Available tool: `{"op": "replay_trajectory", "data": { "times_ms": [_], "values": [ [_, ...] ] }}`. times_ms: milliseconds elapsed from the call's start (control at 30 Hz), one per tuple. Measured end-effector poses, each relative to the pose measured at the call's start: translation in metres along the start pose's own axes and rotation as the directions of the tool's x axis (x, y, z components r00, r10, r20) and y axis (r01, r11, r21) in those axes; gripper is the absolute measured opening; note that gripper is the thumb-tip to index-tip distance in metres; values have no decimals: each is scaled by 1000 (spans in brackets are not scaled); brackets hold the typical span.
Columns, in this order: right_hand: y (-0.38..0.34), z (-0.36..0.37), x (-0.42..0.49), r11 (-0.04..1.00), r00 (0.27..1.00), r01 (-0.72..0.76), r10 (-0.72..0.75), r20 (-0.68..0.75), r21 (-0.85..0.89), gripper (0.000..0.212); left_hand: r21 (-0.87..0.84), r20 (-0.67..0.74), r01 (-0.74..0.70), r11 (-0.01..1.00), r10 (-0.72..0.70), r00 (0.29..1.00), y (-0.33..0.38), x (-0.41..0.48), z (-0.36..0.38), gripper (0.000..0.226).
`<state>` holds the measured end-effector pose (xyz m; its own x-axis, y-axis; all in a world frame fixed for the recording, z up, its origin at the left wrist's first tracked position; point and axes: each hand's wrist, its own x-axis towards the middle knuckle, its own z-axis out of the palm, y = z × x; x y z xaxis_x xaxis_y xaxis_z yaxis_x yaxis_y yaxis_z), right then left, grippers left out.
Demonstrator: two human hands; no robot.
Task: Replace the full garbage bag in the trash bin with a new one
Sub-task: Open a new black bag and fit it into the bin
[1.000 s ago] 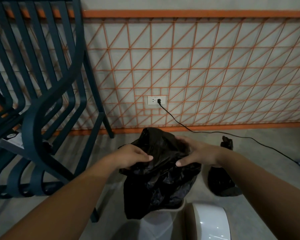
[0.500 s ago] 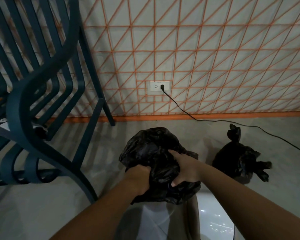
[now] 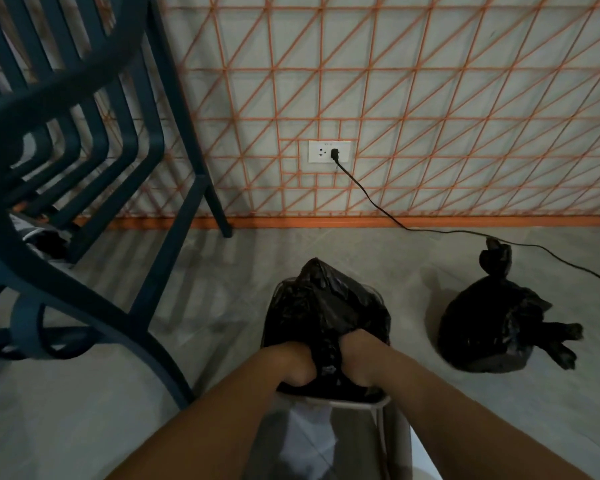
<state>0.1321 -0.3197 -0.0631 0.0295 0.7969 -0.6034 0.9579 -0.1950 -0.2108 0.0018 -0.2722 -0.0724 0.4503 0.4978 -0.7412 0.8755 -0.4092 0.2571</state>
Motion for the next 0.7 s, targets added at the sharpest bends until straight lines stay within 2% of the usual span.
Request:
{"op": "replay_trajectory", "data": {
  "times_ms": [100,167,200,267,333,367,400,433,467,533,600,700],
  "values": [
    [-3,-11,-4,998,988,57,-58,141,15,37,-104,-24,-7,995,5,1000,-3,-17,-21,44],
    [2,-30,-12,995,991,85,-90,99,57,53,-153,-179,-40,987,12,984,-10,-29,-38,41],
    [7,-41,-17,993,993,113,-114,27,28,52,-165,-305,-69,984,15,952,-13,-35,-46,32],
    [15,-59,-24,992,969,118,-123,-212,-39,42,-179,-586,-107,978,-19,810,-20,-42,-61,17],
    [21,-64,-26,989,849,145,-111,-517,24,40,-135,-786,-100,986,-45,617,-24,-40,-70,32],
    [22,-63,-26,973,771,215,-120,-626,79,43,-112,-821,-79,991,-48,570,-26,-37,-72,48],
    [22,-59,-25,953,716,288,-148,-682,95,51,-120,-803,-55,991,-64,593,-26,-33,-71,64],
    [21,-54,-24,941,704,330,-194,-683,74,64,-144,-752,-32,989,-89,653,-24,-30,-69,75],
    [20,-48,-20,940,727,342,-247,-641,26,79,-157,-696,-2,988,-109,710,-22,-26,-65,76],
    [16,-36,-9,954,813,289,-286,-507,-76,96,-102,-639,58,993,-110,762,-20,-19,-55,55],
    [11,-27,4,965,883,237,-261,-391,-110,94,-52,-638,35,998,-60,768,-19,-18,-43,33],
    [0,-14,25,981,954,192,-192,-231,-21,75,-44,-633,-12,999,-18,774,-23,-22,-32,28]
  ]
}}
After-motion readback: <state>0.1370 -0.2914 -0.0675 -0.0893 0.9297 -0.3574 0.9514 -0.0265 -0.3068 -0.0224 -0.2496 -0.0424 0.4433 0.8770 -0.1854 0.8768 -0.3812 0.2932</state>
